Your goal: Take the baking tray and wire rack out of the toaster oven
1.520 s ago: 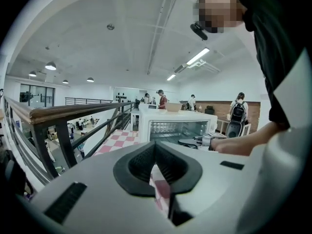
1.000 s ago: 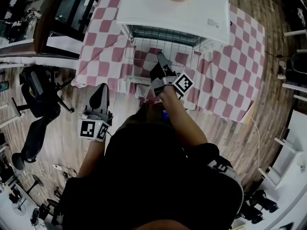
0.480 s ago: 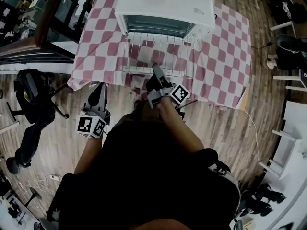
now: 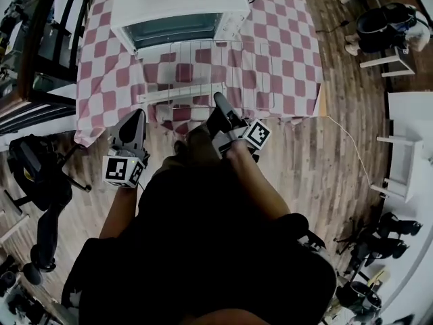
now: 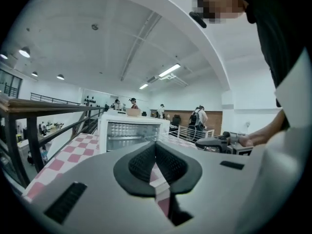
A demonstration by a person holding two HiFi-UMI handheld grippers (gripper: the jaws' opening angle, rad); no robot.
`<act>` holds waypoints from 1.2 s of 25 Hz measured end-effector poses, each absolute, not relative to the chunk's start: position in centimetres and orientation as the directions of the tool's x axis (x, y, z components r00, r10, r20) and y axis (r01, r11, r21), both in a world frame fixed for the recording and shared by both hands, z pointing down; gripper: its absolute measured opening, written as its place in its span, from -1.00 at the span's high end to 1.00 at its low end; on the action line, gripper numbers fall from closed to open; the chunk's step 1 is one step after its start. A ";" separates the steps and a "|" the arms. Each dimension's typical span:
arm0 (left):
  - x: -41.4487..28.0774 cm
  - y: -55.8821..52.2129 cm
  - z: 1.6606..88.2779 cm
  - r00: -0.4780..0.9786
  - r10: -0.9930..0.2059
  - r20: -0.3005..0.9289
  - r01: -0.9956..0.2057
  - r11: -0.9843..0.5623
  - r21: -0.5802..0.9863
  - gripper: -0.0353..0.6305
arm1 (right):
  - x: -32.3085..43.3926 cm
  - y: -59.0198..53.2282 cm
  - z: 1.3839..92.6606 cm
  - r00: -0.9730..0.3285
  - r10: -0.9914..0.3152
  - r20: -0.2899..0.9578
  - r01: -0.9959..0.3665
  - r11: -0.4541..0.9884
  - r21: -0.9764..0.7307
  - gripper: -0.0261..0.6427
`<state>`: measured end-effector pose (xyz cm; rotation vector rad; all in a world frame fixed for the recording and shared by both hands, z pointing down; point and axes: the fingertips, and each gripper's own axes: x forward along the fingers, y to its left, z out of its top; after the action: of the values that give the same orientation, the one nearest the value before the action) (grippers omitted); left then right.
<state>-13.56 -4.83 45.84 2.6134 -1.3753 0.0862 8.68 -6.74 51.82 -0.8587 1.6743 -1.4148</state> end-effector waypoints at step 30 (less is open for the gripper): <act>12.8 -14.7 44.8 0.638 -0.745 0.194 -0.769 -0.627 0.122 0.91 | 45.9 -15.6 52.1 -0.278 -0.951 -0.138 -0.006 0.145 -0.989 0.92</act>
<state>12.81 -14.72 44.81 2.6647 -1.2453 0.1847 45.92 -15.61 52.11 -0.9740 1.4964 -1.2872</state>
